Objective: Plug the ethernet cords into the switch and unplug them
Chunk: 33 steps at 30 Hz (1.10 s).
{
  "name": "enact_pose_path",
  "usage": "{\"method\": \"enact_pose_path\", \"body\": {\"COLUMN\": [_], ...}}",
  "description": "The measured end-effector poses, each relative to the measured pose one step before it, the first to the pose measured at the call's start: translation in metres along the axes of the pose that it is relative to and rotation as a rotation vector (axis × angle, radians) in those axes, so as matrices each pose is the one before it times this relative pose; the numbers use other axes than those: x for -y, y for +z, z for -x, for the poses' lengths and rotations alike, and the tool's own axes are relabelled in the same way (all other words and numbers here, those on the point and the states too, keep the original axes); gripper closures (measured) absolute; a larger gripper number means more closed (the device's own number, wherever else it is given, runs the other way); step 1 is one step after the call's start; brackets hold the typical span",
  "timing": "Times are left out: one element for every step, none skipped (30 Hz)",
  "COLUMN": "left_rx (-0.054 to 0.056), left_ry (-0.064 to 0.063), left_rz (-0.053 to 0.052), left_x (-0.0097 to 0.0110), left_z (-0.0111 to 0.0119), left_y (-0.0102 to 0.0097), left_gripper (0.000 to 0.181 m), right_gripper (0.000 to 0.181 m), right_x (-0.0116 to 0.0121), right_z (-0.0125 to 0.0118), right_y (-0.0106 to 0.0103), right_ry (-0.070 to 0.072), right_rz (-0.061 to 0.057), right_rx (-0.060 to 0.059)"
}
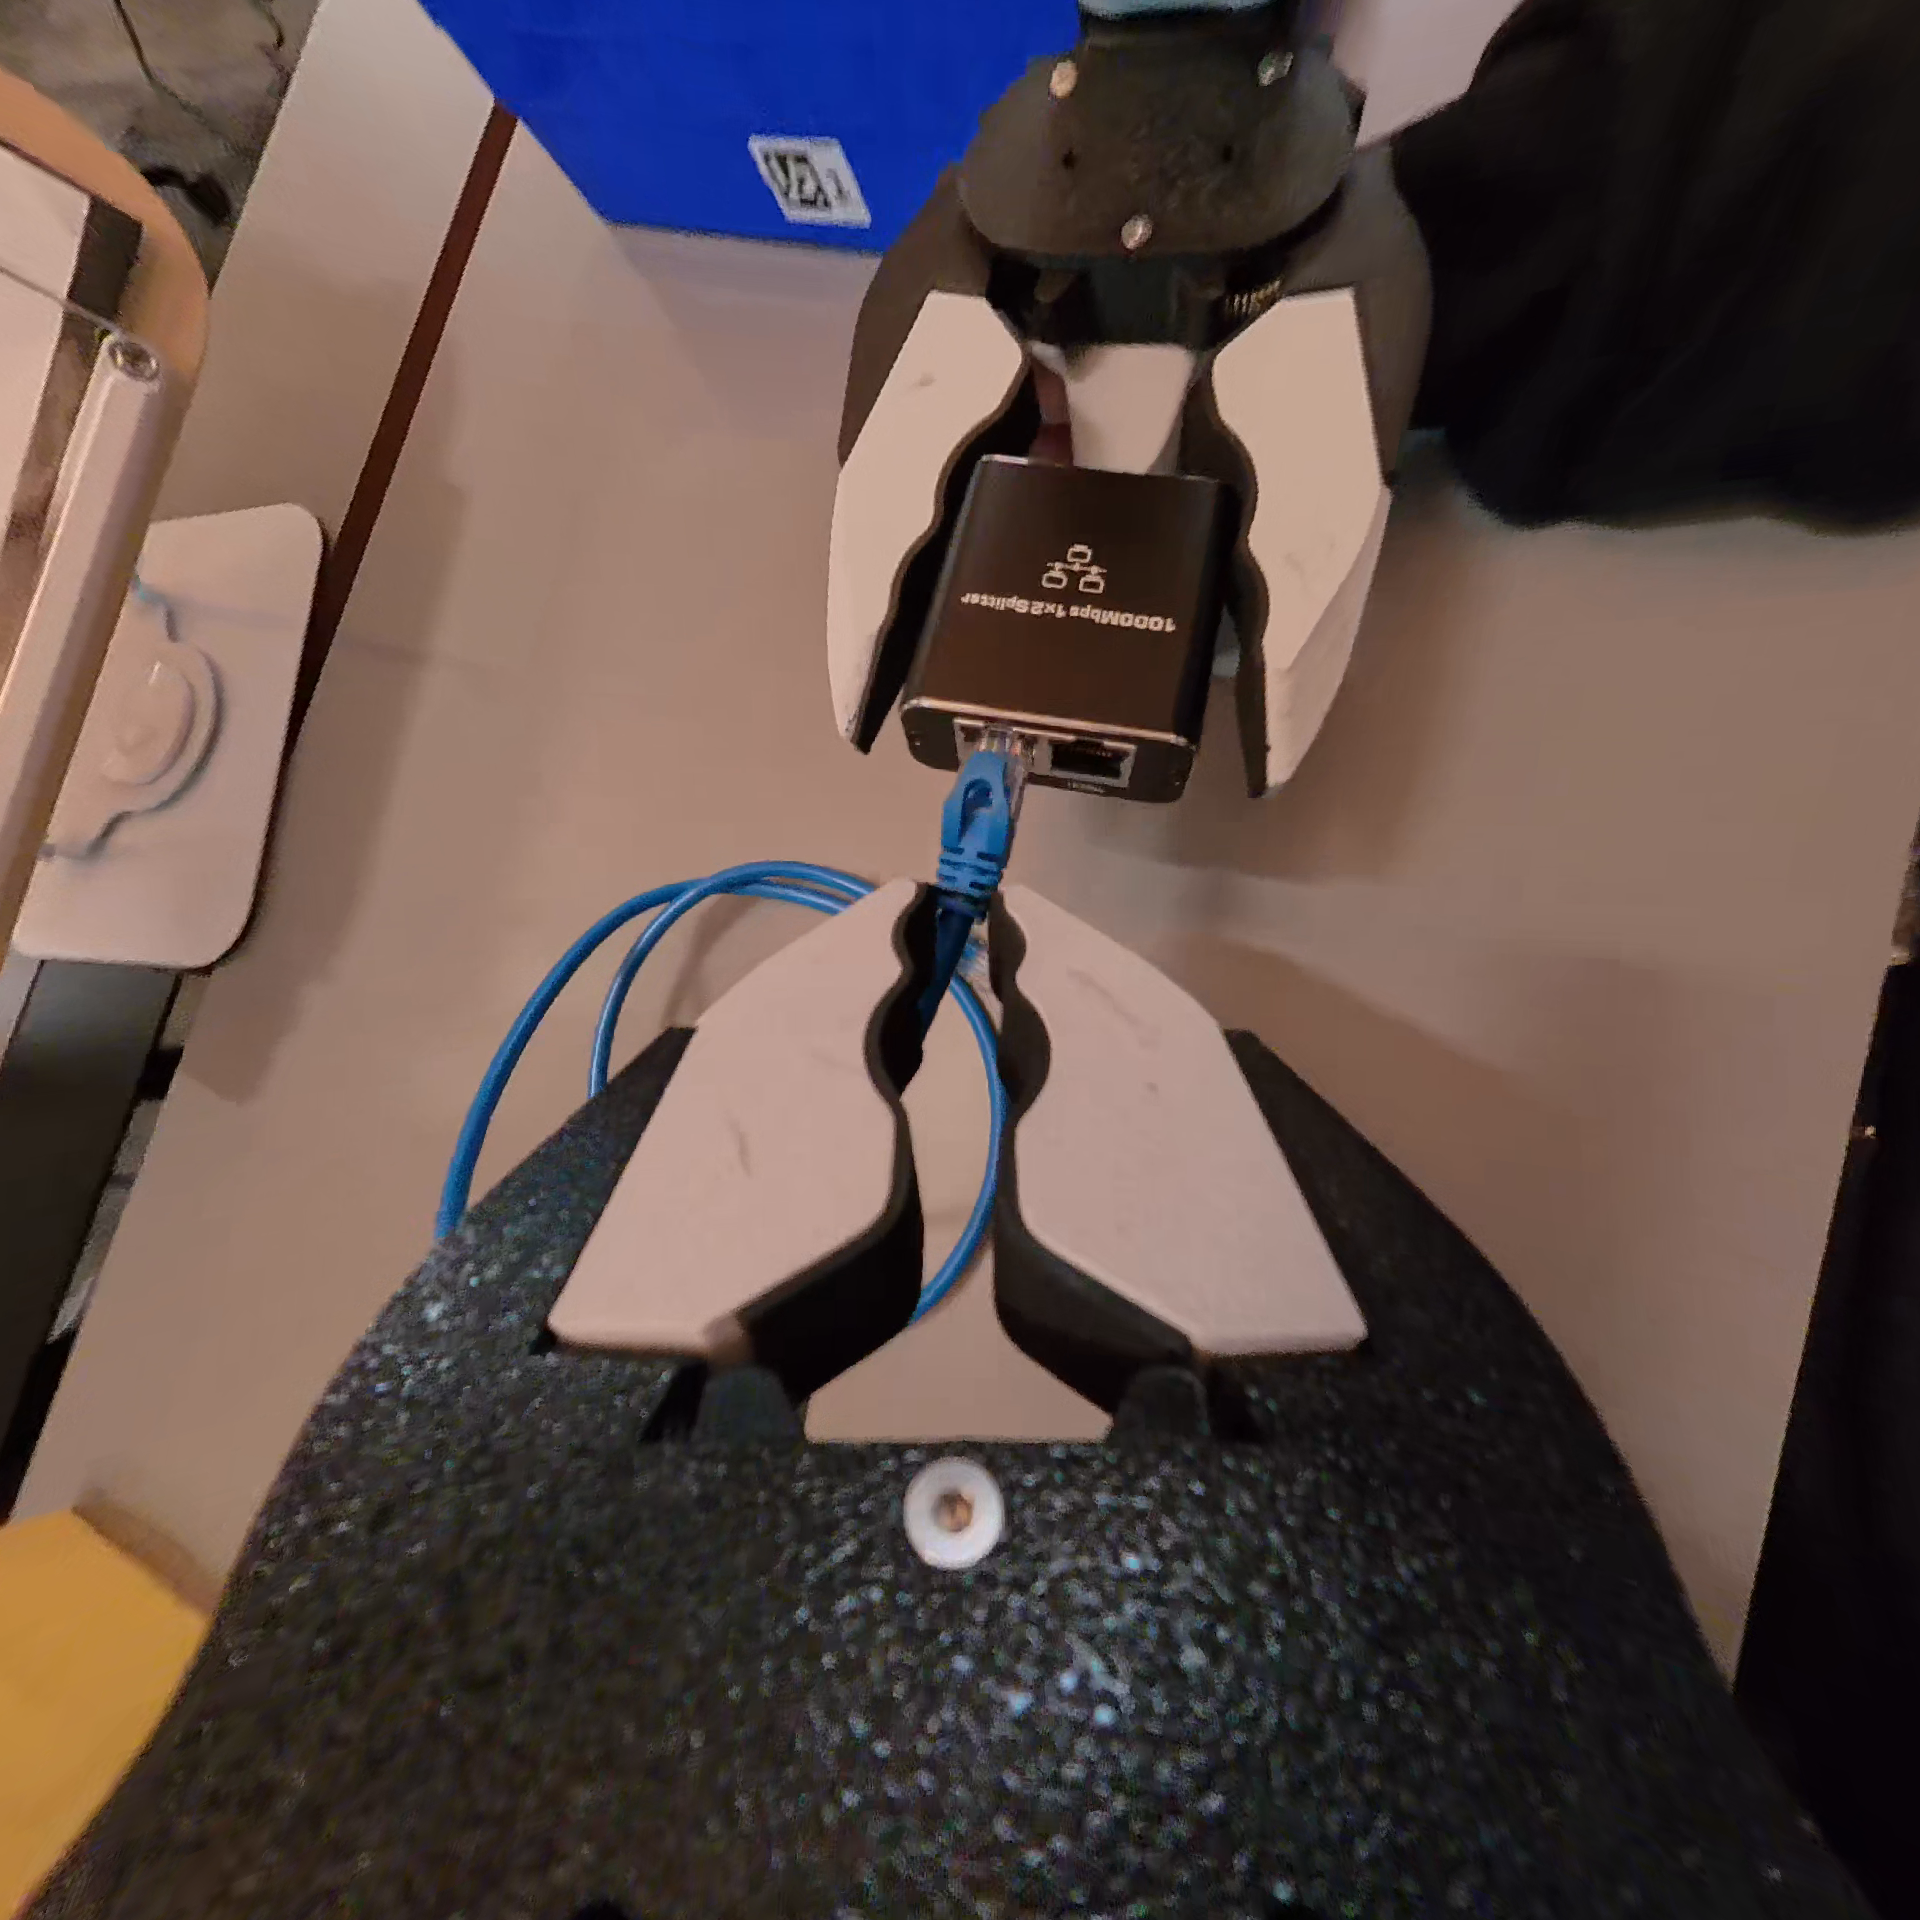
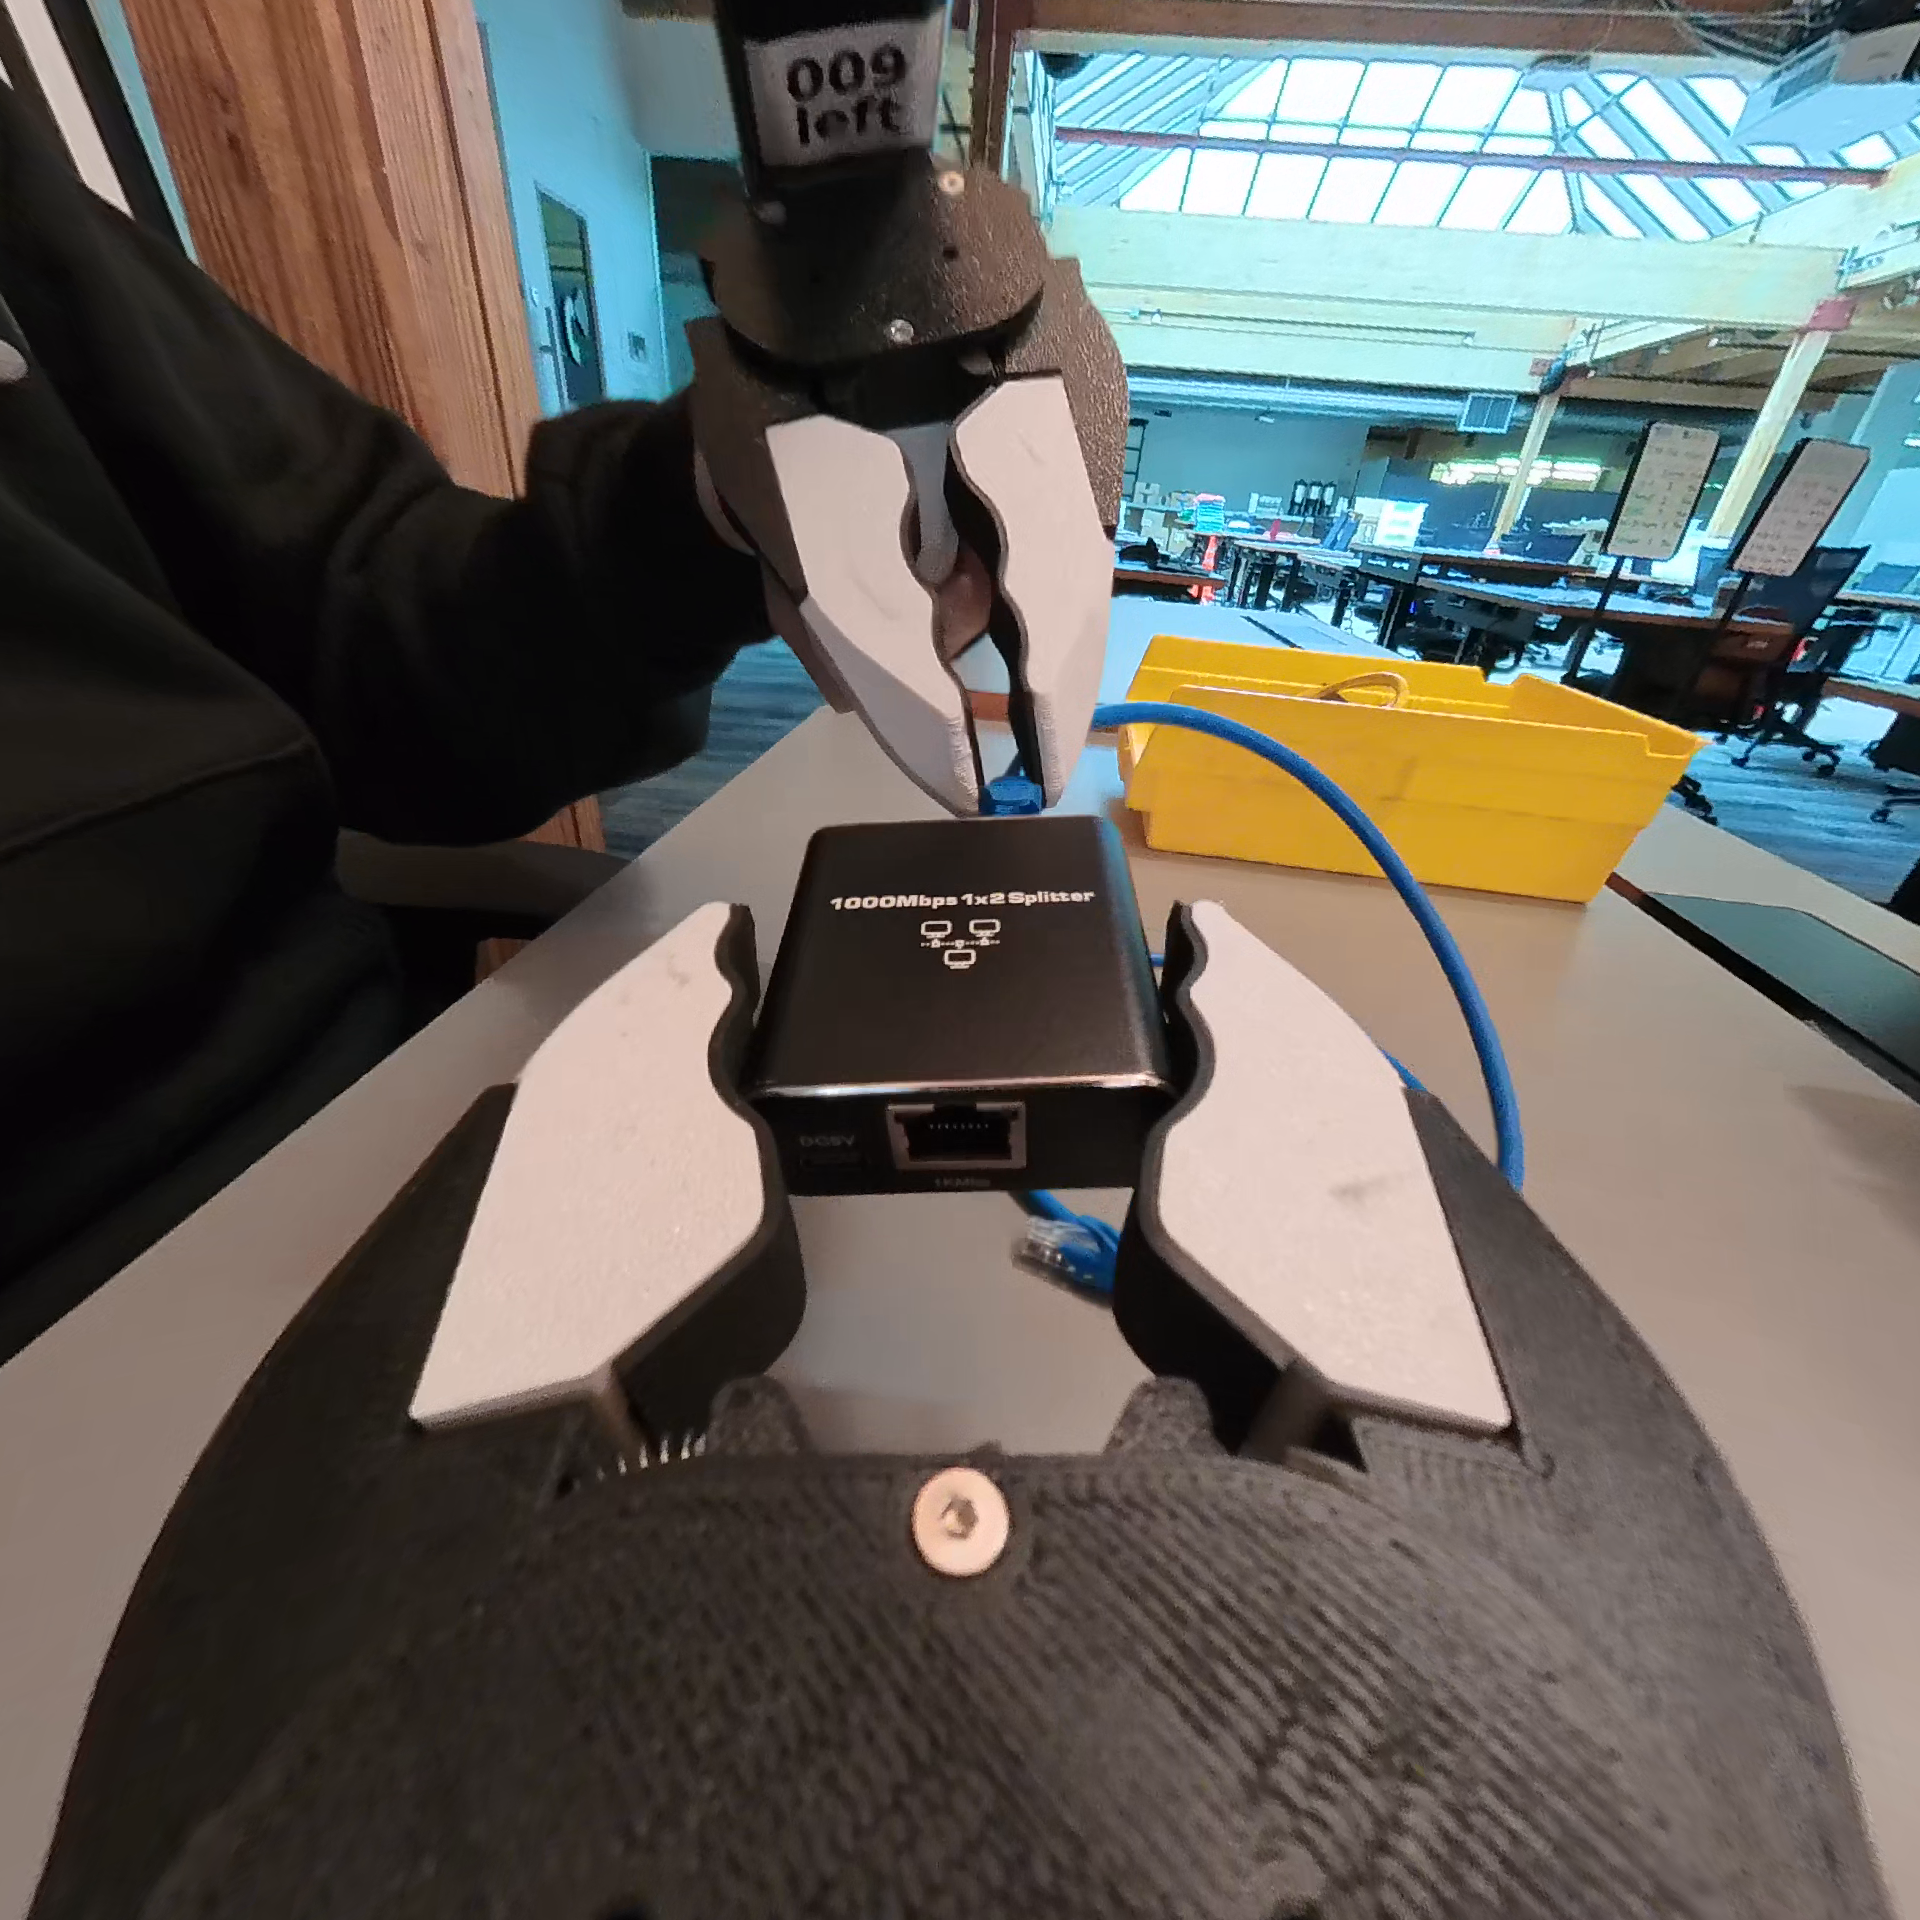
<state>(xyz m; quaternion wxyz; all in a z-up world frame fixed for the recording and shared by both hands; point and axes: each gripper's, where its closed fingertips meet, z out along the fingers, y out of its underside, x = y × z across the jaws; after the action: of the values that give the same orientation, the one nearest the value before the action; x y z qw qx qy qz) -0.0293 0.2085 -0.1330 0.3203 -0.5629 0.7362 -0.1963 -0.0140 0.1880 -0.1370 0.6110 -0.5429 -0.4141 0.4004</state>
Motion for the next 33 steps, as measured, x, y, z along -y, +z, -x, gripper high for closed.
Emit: {"method": "enact_pose_path", "body": {"left_rx": [-0.0178,-0.0229,-0.0276,-0.0174,-0.0039,-0.0067,-0.0162,-0.0135,-0.0245,-0.0234,-0.0021,0.0118,0.0035,0.0073,0.0171,0.0268,0.0237,0.0032,0.0015,0.0071,-0.0026,-0.0046,-0.0068,-0.0157,-0.0172,-0.0159,-0.0227,0.0004,0.0034,-0.0011,0.0052,0.0072,-0.0004], "left_ry": [-0.0163,-0.0084,0.0022,-0.0039,-0.0096,-0.0086,-0.0148,-0.0229,-0.0253,-0.0265,-0.0185,-0.0009,0.0233,0.0371,0.0359,0.0257,0.0191,0.0171,0.017,0.0251,0.0323,0.0248,0.0132,0.0065,-0.0017,-0.0041,0.0033,-0.001,-0.012,-0.012,-0.0003,0.0091,0.0087], "left_rz": [-0.0321,-0.0321,-0.036,-0.0416,-0.0503,-0.0555,-0.0505,-0.0556,-0.0623,-0.0479,-0.0242,-0.0019,0.0199,0.0182,0.0127,0.0185,0.0172,0.0166,0.0202,0.0194,0.019,0.0267,0.0356,0.0253,0.0136,0.0082,-0.0091,-0.0163,-0.0135,-0.0033,0.0042,0.0152,0.0275], "left_x": [0.00142,0.00082,0.0006,0.00082,0.00212,0.00257,0.00152,0.00281,0.00447,0.00358,0.00143,-0.00089,-0.00333,-0.00259,-0.00147,-0.00134,-0.00084,-0.00082,-0.00106,-0.00096,-0.00125,-0.00282,-0.00444,-0.00335,-0.00205,-0.00159,0.00059,0.00125,0.00108,-0.00033,-0.0014,-0.00288,-0.00427], "left_z": [0.00006,-0.00061,-0.00137,0.00035,0.00241,0.00114,-0.00083,-0.00043,-0.00197,-0.00191,0.00075,0.00195,-0.00009,-0.00044,0.00059,0.00241,0.00212,-0.00035,-0.00053,0.00005,-0.00142,-0.00126,-0.00109,-0.00235,-0.00254,-0.00214,-0.00327,-0.00018,0.00074,0.00055,0.00102,0.00086,-0.00009], "left_y": [-0.00024,0.00014,0.00046,0.00054,0.00002,-0.00043,-0.00031,-0.0005,-0.00086,-0.00068,0.0,0.00053,0.00057,0.00011,-0.00037,-0.0003,-0.0002,0.00023,0.00075,0.00087,0.00115,0.00171,0.00251,0.00282,0.00261,0.0021,0.00095,0.00026,0.00018,0.00036,0.00007,0.00032,0.00039], "left_gripper": [0.173,0.173,0.173,0.172,0.172,0.172,0.172,0.172,0.172,0.174,0.174,0.173,0.17,0.167,0.166,0.165,0.159,0.154,0.153,0.149,0.146,0.148,0.149,0.149,0.153,0.161,0.17,0.171,0.171,0.171,0.171,0.171,0.171], "right_gripper": [0.107,0.107,0.107,0.107,0.107,0.107,0.107,0.107,0.107,0.107,0.107,0.107,0.107,0.107,0.107,0.107,0.107,0.107,0.107,0.107,0.107,0.107,0.107,0.107,0.107,0.107,0.107,0.107,0.107,0.107,0.107,0.108,0.108], "right_x": [-0.00067,-0.00027,0.00308,0.00306,0.00255,0.00334,0.00186,-0.00033,-0.00015,0.00123,0.00123,0.00035,-0.00039,0.00003,0.00045,0.00028,0.00001,-0.00008,-0.00055,-0.00099,-0.0004,0.0002,-0.00044,-0.00034,0.00008,-0.00039,0.00024,-0.00043,-0.00246,-0.00548,-0.00795,-0.00818,-0.00691], "right_z": [0.00063,0.00095,-0.00064,-0.00265,-0.0013,0.00039,-0.00018,0.0008,0.00124,0.00022,-0.00067,-0.00067,-0.00118,-0.00046,0.00007,-0.00078,0.00047,0.00053,0.0003,0.00185,0.00202,0.00143,0.00216,0.00223,0.00089,0.00012,-0.00004,-0.00145,-0.00093,-0.00122,-0.00071,-0.00003,-0.00013], "right_y": [-0.00011,-0.00073,-0.00103,-0.00056,-0.00052,-0.00087,-0.00107,-0.0009,-0.00051,-0.00002,0.00021,-0.00019,-0.00059,-0.00079,-0.00074,-0.00024,0.0,0.00033,0.00067,0.00098,0.00142,0.00167,0.00183,0.00146,0.00116,0.00047,-0.00082,-0.00088,-0.00016,0.00038,0.00102,0.00153,0.00181], "right_ry": [0.0159,0.0129,0.0163,0.0142,-0.002,-0.0086,-0.0088,-0.0064,-0.001,-0.0002,-0.0018,-0.0009,-0.0017,-0.0016,0.0009,-0.0025,-0.0035,-0.0024,-0.0043,-0.0044,-0.0036,-0.0049,-0.0067,-0.0052,-0.0045,-0.0016,0.0012,0.0007,-0.006,-0.009,-0.0039,0.0016,0.0005], "right_rz": [-0.0047,-0.0117,-0.0343,-0.0228,-0.0076,-0.0076,-0.0017,0.0058,0.0025,-0.0078,-0.006,0.0005,0.0041,-0.0008,-0.0031,-0.0002,0.003,0.0025,0.0055,0.0078,0.0041,0.0012,0.0072,0.0055,0.0012,0.0034,-0.0013,0.0021,0.0161,0.0361,0.0498,0.0491,0.0388], "right_rx": [0.0087,0.0154,0.0054,-0.009,-0.0039,0.0019,-0.0073,-0.0002,0.0046,-0.0023,-0.0057,-0.0023,-0.0056,-0.0021,0.0002,-0.0062,0.002,0.0017,-0.0006,0.0084,0.0081,0.0021,0.0073,0.0084,0.0008,-0.0015,0.0022,-0.0083,-0.0067,-0.0107,-0.0079,-0.0027,-0.0047]}}
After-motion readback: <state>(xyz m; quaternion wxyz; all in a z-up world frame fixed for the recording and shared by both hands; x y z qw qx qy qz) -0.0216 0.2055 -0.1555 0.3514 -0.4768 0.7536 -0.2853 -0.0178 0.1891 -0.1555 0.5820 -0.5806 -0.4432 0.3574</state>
